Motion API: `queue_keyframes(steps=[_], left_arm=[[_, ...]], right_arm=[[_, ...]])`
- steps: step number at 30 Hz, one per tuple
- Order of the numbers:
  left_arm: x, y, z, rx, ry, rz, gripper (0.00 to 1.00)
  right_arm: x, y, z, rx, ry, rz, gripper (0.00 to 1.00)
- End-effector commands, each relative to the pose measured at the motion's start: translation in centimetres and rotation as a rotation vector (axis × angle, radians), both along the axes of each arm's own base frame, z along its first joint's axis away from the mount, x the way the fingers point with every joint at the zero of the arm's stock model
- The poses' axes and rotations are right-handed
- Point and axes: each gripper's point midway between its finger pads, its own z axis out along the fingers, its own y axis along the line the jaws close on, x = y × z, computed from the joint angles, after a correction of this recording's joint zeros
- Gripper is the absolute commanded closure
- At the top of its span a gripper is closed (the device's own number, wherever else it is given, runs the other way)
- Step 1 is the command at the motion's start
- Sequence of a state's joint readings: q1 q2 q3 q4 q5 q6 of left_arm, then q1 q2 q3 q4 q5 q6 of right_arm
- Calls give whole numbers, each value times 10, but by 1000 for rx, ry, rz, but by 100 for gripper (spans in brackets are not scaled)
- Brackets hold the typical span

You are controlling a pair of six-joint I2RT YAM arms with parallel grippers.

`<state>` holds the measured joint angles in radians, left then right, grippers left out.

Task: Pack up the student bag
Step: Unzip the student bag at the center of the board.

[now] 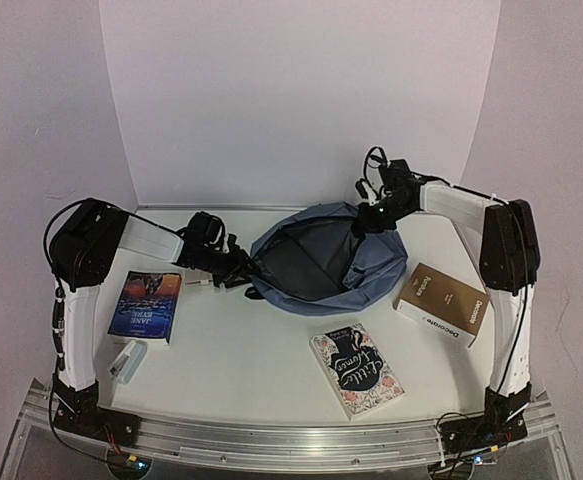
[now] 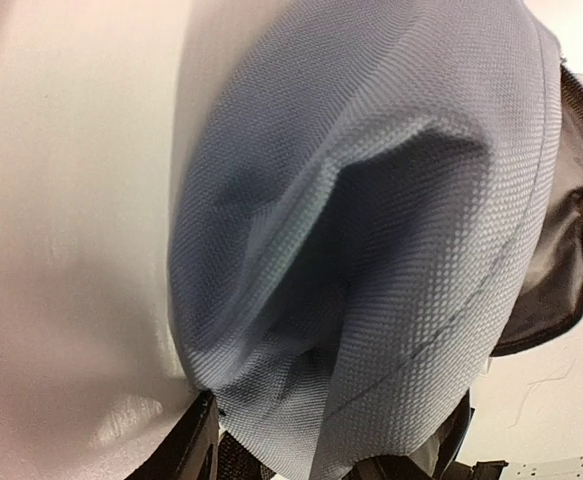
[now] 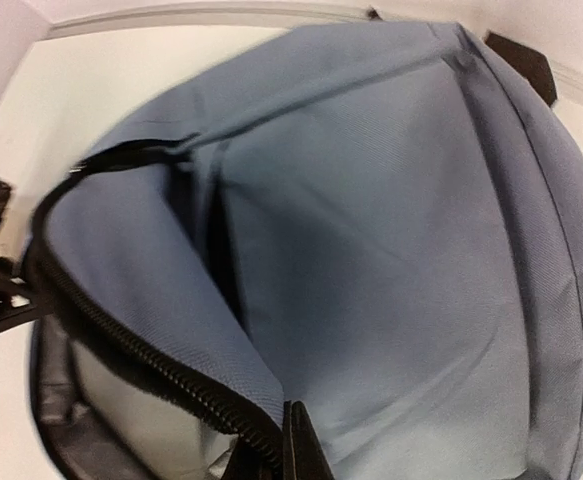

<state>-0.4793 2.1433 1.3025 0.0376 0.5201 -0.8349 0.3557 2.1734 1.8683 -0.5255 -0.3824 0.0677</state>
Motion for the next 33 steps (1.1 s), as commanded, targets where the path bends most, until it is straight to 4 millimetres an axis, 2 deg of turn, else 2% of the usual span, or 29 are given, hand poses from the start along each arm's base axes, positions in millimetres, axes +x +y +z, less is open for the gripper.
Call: queue_keyframes(steps=[1, 5, 8, 10, 13, 15, 18, 21, 24, 26, 28, 30, 33], left_arm=[[-4, 20, -31, 84, 76, 35, 60], [-3, 19, -28, 84, 68, 28, 60], [-3, 16, -17, 79, 28, 2, 59], [-3, 13, -2, 91, -27, -25, 56], [1, 15, 21, 148, -120, -47, 50], [5, 19, 38, 192, -173, -54, 46], [14, 26, 61, 264, -240, -65, 42], [23, 33, 81, 316, -285, -65, 40], [28, 38, 96, 308, -302, -52, 39], [30, 40, 95, 301, -291, -49, 37], [31, 42, 90, 298, -264, -45, 37], [28, 41, 82, 285, -242, -43, 37], [22, 41, 70, 270, -210, -45, 37]], right_arm=[[0, -11, -72, -82, 109, -23, 100], [-15, -6, -113, -100, 193, -6, 100], [-21, -2, -115, -84, 210, 18, 97], [-23, 2, -101, -60, 192, 41, 95], [-26, 14, -68, -9, 149, 79, 96], [-32, 25, -42, 24, 114, 111, 99], [-48, 48, -17, 58, 81, 180, 100], [-76, 76, -7, 53, 64, 267, 100], [-101, 94, -16, -19, 34, 360, 100], [-113, 104, -26, -45, 41, 392, 100], [-114, 108, -34, -49, 61, 386, 100], [-104, 105, -36, -76, 51, 346, 100], [-77, 90, -31, -96, 20, 265, 89]])
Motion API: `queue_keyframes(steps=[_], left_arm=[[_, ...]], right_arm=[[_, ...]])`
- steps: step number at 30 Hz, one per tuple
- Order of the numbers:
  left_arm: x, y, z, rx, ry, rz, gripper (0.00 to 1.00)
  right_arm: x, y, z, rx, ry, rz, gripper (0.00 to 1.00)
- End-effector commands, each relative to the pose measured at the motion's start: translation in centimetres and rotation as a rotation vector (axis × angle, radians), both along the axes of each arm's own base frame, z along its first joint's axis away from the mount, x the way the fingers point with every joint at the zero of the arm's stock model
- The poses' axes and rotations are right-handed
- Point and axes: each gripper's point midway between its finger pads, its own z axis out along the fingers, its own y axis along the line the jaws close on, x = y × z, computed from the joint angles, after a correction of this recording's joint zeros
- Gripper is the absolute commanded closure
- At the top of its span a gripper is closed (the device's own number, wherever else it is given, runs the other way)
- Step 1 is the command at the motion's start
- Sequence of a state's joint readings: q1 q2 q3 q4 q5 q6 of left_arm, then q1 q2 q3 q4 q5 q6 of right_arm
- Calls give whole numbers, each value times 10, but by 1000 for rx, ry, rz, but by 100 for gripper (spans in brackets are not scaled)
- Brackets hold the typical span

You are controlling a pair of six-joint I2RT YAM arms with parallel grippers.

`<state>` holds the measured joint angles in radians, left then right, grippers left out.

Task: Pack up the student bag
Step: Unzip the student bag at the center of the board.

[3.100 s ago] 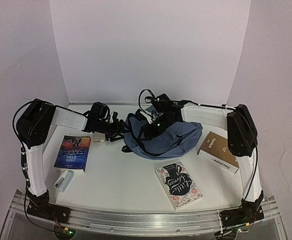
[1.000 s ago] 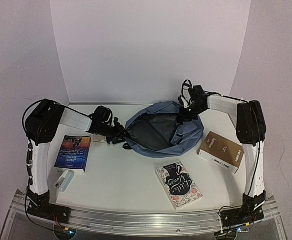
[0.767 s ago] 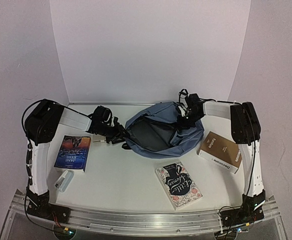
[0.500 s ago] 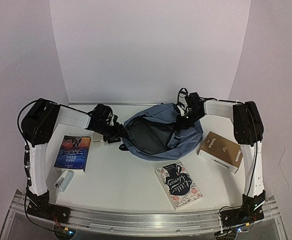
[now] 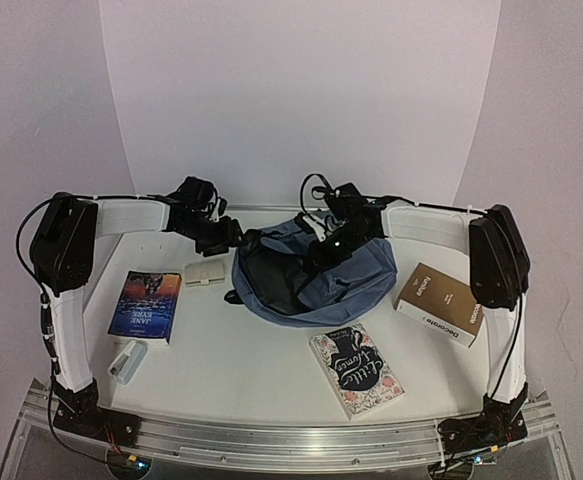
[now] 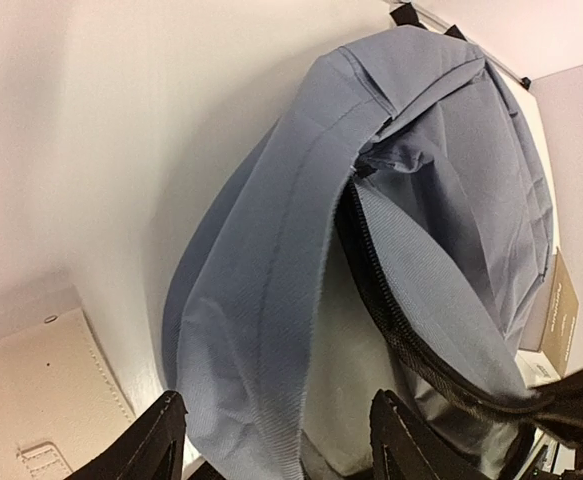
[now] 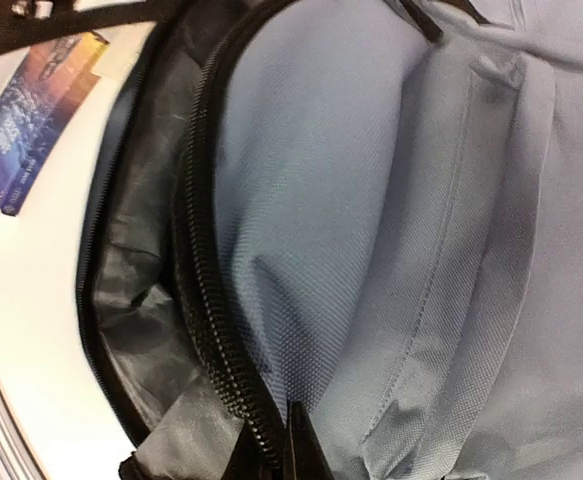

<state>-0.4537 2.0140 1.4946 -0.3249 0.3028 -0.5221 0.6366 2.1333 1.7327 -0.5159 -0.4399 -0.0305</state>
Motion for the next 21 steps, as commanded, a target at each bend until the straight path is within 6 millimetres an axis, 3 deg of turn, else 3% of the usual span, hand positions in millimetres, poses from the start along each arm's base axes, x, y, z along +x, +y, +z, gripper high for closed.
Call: queue_keyframes(steps=[1, 6, 9, 12, 13, 17, 21], left_arm=[[-10, 2, -5, -11, 32, -4, 37], [-20, 4, -10, -36, 46, 5, 37], [-22, 3, -11, -53, 51, 6, 37], [-25, 0, -12, -67, 59, 2, 37], [-25, 0, -12, -69, 60, 2, 37], [-28, 0, -7, -77, 52, -1, 36], [-31, -1, 2, -88, 38, -9, 34]], right_arm=[[50, -40, -2, -55, -39, -163, 87], [101, -91, 1, -106, -92, -354, 86], [117, -108, -4, -144, -116, -406, 78], [115, -109, -24, -166, -84, -402, 48], [111, -108, -30, -174, -68, -393, 43], [98, -112, -49, -225, -39, -366, 34], [94, -113, -34, -214, -53, -356, 25]])
